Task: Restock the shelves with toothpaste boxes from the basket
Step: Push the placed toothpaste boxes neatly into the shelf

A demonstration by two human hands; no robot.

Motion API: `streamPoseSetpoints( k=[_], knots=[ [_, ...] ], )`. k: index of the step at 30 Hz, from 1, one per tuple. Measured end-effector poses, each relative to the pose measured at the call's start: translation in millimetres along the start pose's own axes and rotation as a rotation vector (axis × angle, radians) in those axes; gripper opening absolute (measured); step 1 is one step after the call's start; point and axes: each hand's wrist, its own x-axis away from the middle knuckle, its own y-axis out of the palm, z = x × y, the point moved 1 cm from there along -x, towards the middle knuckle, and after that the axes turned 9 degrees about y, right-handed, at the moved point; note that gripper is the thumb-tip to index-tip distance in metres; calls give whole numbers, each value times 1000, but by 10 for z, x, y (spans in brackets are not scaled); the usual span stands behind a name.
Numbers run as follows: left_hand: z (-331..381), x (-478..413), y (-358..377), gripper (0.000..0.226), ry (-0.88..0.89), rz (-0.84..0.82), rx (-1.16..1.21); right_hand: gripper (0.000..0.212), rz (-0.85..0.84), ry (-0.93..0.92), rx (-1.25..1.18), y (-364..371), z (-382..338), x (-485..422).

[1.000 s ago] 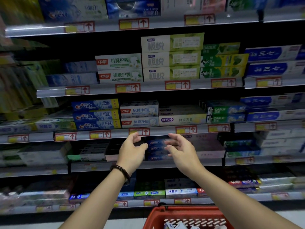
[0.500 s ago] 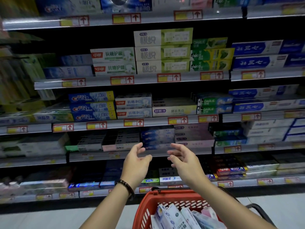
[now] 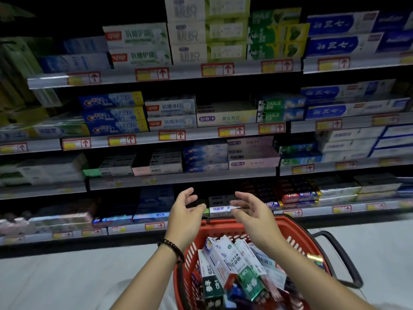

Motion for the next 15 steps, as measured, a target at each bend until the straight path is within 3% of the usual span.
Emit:
streamPoseSetpoints(
  k=[15],
  knots=[
    [-954,503,577,45,-174,-68,-53,36,61,139,28,-7,995,247]
  ],
)
